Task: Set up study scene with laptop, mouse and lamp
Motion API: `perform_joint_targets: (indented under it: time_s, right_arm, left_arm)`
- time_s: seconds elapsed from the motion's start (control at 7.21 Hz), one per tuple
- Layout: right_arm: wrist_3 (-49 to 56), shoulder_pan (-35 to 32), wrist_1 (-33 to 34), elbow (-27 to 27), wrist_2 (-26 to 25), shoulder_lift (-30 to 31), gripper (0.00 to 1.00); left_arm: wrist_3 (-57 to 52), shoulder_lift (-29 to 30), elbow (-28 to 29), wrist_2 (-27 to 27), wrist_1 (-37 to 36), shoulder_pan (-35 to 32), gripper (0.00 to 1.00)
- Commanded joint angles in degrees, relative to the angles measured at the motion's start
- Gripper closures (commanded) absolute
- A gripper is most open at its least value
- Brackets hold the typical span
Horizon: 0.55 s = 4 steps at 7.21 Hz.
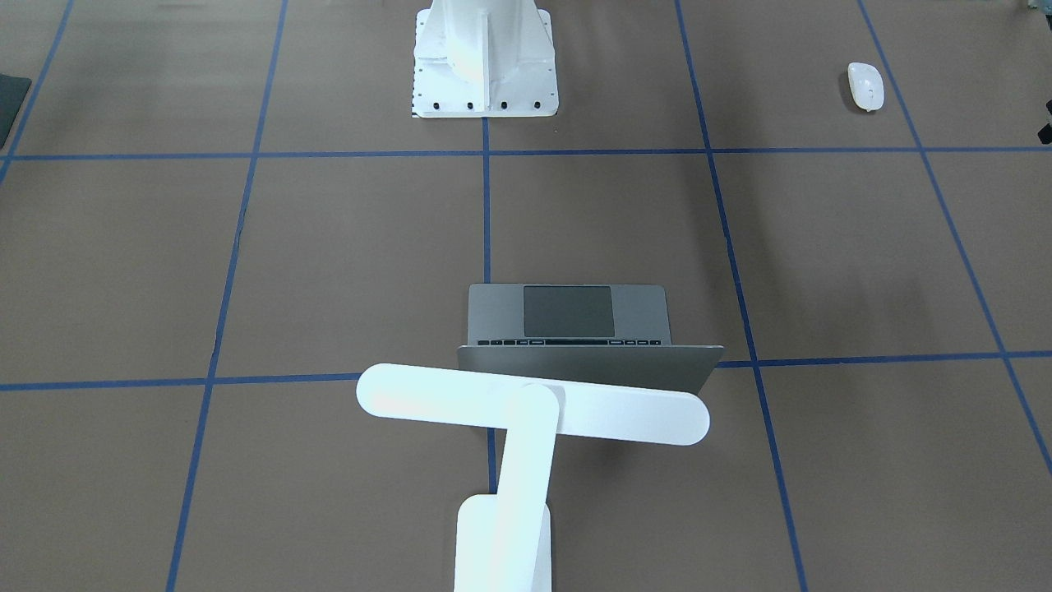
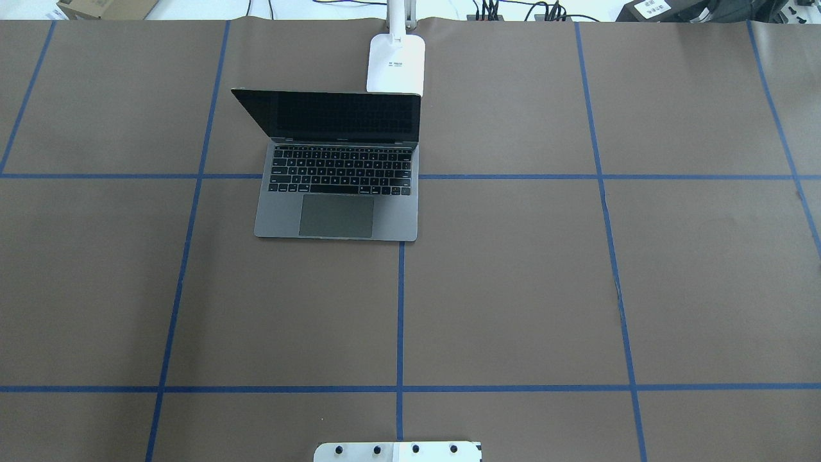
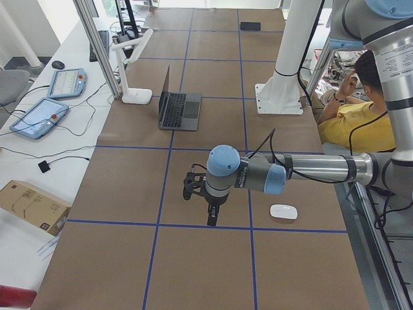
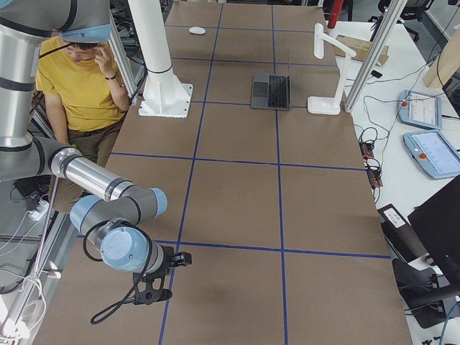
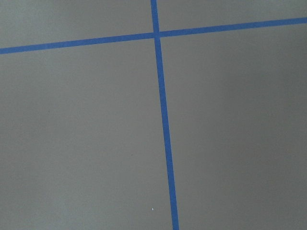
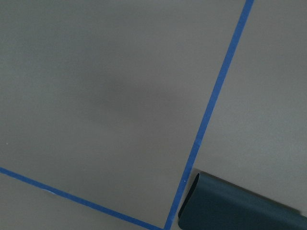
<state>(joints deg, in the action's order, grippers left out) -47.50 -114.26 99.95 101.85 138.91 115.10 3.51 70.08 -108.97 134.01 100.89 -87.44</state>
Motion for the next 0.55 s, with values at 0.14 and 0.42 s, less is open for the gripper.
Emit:
perform_joint_targets:
  time_s: [0.14,0.42]
  right_arm:
    - [-14.12,13.04,-0.2,0.37,-2.94,-2.76,0.02]
    - [-23.48,21.84,-0.11,0.37,-2.5,-2.34,0.02]
  left_arm:
    - [0.01,-0.12,0.25,-0.06,0.01,-0.1,0.0]
    - [0.01,-0.12,0.25,-0.06,0.01,-0.1,0.0]
